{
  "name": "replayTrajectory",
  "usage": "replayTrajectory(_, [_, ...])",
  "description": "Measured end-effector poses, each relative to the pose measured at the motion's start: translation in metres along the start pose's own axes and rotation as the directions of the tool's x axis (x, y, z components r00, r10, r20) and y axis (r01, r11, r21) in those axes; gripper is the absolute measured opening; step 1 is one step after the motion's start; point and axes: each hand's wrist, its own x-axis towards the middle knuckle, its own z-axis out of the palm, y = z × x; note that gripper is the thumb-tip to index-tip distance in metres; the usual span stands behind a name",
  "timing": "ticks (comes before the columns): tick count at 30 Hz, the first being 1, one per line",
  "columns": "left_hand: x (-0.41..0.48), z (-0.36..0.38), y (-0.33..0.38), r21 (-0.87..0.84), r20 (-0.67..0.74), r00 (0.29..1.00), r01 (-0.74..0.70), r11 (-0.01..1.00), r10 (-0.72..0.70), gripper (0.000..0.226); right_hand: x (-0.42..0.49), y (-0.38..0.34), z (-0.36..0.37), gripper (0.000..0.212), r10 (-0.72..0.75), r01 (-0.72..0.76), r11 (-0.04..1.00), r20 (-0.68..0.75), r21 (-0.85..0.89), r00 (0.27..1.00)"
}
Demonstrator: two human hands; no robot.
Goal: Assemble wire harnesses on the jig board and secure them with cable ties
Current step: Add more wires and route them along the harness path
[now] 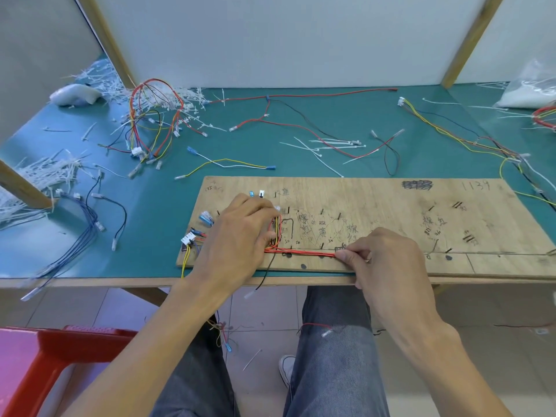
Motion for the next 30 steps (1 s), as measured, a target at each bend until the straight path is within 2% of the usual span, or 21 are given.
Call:
replayTrajectory(6, [0.0,-0.005,0.002,0.094,0.071,0.997,-0.04,0.995,0.033,0.03,-0.001,0.002,0.002,0.016,-0.001,0.002,1.0,-0.016,0.023,1.0])
replayTrajectory(9, [-0.002,-0.005,0.005,0.22,0.102,0.992,-0.093,0.971,0.072,0.04,-0.001,0.003,0.002,0.016,-0.012,0.012,1.0,-0.017,0.026,1.0])
replayTrajectory(13, [-0.002,-0.005,0.007,0.299,0.147,0.985,-0.136,0.944,0.095,0.054,0.0,0.004,0.001,0.016,-0.022,0.022,0.999,-0.017,0.023,1.0])
replayTrajectory(21, [-0.004,-0.003,0.01,0.283,0.164,0.984,-0.115,0.952,0.07,0.048,0.0,0.007,0.002,0.017,-0.019,0.02,0.999,-0.01,0.035,1.0])
replayTrajectory(30, [-0.002,0.003,0.017,0.277,0.162,0.987,-0.05,0.96,0.005,0.058,-0.001,0.006,0.003,0.018,-0.019,0.019,0.999,-0.006,0.046,1.0])
